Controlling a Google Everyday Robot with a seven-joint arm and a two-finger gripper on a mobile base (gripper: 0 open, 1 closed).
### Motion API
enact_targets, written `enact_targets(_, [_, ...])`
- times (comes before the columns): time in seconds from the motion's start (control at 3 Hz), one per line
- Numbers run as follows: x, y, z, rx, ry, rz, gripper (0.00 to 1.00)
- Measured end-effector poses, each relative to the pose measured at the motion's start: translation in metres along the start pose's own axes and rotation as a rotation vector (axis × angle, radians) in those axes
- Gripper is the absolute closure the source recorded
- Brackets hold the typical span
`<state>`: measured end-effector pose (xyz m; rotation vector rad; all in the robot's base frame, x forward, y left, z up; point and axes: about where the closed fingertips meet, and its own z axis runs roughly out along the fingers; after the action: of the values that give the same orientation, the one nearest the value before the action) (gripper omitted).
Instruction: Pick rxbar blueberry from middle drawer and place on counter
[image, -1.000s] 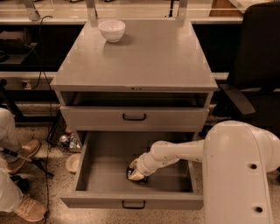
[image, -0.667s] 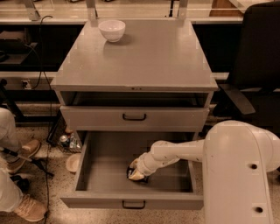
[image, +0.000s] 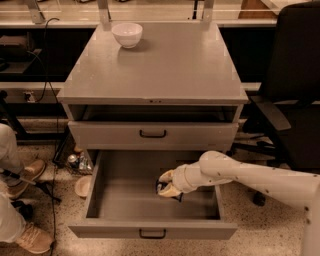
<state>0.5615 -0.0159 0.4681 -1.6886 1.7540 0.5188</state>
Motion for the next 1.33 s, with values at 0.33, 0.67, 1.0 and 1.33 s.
enact_targets(0.33, [-0.015, 0.0, -0.057, 0.056, -0.02, -0.031, 1.0])
enact_targets(0.67, [-0.024, 0.008, -0.116, 0.104, -0.027, -0.039, 1.0])
enact_targets(1.0, [-0.022, 0.008, -0.117, 0.107, -0.026, -0.036, 1.0])
enact_targets(1.33, [-0.021, 0.003, -0.145, 0.149, -0.025, -0.025, 1.0])
